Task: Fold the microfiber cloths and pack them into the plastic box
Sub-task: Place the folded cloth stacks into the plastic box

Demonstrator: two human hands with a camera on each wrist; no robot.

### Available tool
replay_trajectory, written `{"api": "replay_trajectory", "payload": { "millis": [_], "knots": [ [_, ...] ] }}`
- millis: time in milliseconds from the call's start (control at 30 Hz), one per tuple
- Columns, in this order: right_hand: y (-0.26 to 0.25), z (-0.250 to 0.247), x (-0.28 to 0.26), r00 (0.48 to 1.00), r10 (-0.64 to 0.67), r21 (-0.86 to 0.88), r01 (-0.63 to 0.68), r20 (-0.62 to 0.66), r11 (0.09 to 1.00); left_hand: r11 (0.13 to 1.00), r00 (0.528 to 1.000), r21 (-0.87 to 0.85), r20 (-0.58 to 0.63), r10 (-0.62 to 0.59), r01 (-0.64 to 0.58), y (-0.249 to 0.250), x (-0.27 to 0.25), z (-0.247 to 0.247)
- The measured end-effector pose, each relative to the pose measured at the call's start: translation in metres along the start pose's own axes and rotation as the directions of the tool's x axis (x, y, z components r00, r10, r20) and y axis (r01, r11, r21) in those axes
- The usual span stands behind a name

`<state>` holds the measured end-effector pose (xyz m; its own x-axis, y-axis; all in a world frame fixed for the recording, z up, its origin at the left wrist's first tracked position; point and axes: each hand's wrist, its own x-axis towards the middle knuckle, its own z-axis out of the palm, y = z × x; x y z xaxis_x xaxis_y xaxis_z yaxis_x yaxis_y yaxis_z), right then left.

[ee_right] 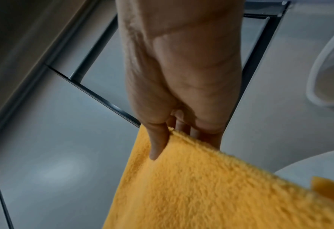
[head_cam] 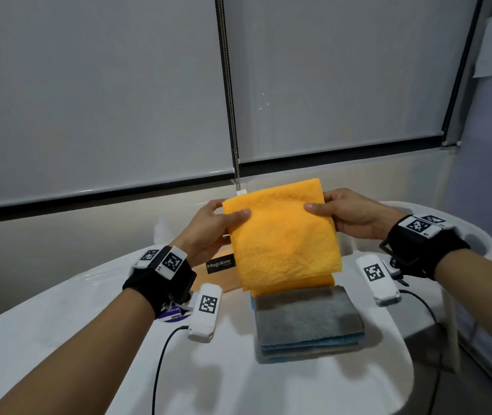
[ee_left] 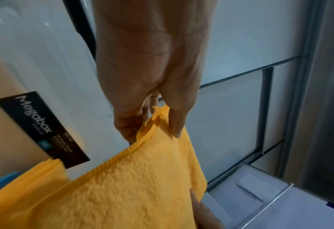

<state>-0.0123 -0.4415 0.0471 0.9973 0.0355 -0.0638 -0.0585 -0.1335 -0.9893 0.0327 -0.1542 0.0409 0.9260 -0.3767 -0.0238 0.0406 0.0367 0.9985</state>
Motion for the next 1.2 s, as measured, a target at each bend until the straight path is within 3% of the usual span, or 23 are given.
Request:
{"api": "replay_trajectory", "payload": {
  "millis": [100,200,300,467,600,967,1067,1200],
  "knots": [
    [0.002,0.000,0.002,1.000,0.000,-0.010,0.000,-0.016,1.000,0.998,0.999,-0.046,-0.008,-0.039,0.039,-0.019,-0.002,0.001],
    [0.006,-0.004,-0.007,0.999,-0.012,-0.068,0.009,-0.048,0.998,1.000,0.999,-0.007,-0.046,0.007,-0.007,-0.028,-0.003,0.009],
    [0.017,-0.017,-0.023,0.999,0.003,-0.112,-0.007,-0.041,0.994,1.000,1.000,0.006,-0.004,-0.002,0.002,-0.034,-0.008,0.018],
    [0.075,-0.021,-0.049,0.973,0.228,-0.257,-0.212,0.035,0.943,0.965,0.978,0.213,0.104,-0.180,0.155,-0.083,-0.024,0.023],
    [0.108,-0.011,-0.056,0.936,0.353,-0.311,-0.337,-0.006,0.889,0.933,0.956,0.255,0.083,-0.281,0.253,-0.110,-0.027,0.026],
    [0.108,0.015,-0.042,0.920,0.353,-0.370,-0.392,-0.172,0.842,0.896,0.959,0.343,-0.075,-0.273,0.282,-0.129,-0.010,0.034],
    [0.103,0.017,-0.038,0.904,0.379,-0.296,-0.423,-0.196,0.856,0.899,0.958,0.332,-0.076,-0.277,0.287,-0.129,-0.010,0.033],
    [0.077,0.020,-0.034,0.942,0.306,-0.265,-0.333,-0.139,0.905,0.904,0.954,0.314,-0.025,-0.297,0.290,-0.124,-0.010,0.024]
  ]
}}
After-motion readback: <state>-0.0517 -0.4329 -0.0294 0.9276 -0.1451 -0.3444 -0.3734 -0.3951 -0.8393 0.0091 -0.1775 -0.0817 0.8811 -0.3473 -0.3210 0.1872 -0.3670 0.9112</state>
